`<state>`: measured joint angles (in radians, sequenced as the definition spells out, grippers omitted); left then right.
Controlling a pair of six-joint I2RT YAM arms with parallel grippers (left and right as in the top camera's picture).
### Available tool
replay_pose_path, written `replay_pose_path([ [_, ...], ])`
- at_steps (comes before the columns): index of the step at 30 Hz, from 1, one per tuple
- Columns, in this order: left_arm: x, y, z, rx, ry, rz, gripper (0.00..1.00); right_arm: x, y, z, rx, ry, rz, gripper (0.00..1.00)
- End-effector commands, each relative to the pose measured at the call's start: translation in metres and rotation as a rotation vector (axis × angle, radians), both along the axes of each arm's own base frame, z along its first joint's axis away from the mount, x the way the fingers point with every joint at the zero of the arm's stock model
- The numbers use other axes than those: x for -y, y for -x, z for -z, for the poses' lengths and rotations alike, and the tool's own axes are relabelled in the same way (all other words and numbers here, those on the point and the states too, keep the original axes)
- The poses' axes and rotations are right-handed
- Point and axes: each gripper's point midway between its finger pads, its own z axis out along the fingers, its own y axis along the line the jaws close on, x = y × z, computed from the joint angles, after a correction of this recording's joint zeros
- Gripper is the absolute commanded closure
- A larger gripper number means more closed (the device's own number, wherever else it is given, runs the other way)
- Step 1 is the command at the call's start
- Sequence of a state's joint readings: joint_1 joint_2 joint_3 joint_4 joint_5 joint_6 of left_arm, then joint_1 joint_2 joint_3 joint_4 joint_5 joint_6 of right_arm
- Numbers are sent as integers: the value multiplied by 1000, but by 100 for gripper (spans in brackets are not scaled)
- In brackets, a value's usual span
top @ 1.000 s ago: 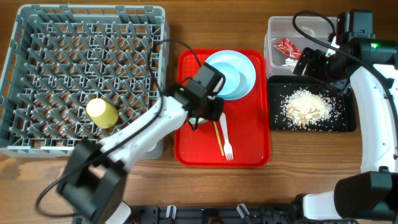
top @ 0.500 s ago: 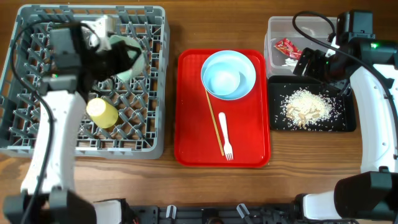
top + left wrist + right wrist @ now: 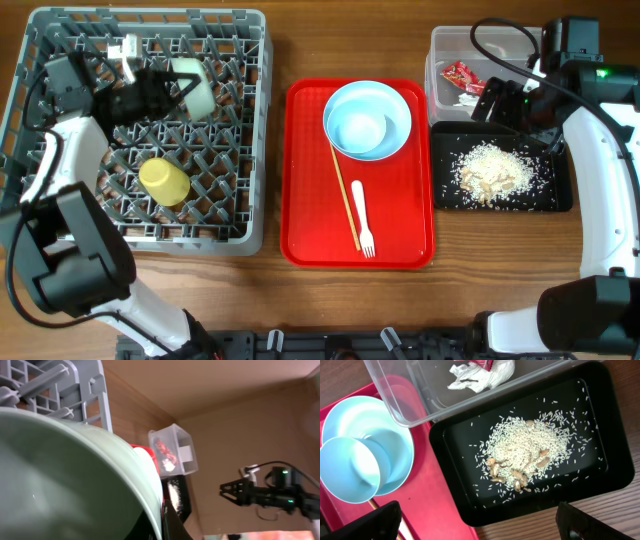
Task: Sort waste into correct bins and load items into the dishwasher rack
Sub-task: 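Carry the green bowl with the left gripper and set it in the rack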
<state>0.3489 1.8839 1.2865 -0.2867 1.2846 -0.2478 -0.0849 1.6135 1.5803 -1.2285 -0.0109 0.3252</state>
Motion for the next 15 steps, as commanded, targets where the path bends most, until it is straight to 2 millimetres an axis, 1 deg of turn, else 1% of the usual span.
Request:
replay_pose_path([
  [1, -18, 0, 11, -27, 47, -18, 95, -1, 1, -12, 31, -7, 12, 0],
  [2, -24, 1, 13, -37, 51, -32, 94, -1, 1, -12, 28, -8, 12, 0],
  [3, -31, 2, 14, -45, 55, -49, 84, -1, 2, -12, 26, -8, 12, 0],
  [4, -36, 3, 14, -53, 60, -61, 72, -2, 2, -12, 25, -8, 12, 0],
  [6, -50, 8, 17, -91, 76, -97, 43, -1, 2, -12, 26, -8, 12, 0],
  [7, -54, 9, 18, -101, 81, -108, 41, -1, 2, -12, 26, -8, 12, 0],
  [9, -63, 13, 20, -128, 96, -131, 41, -2, 2, -12, 25, -8, 12, 0],
  [12, -78, 20, 23, -175, 123, -173, 38, -2, 2, -12, 25, -8, 12, 0],
  [15, -88, 25, 25, -206, 142, -203, 36, -2, 2, -12, 25, -8, 12, 0],
])
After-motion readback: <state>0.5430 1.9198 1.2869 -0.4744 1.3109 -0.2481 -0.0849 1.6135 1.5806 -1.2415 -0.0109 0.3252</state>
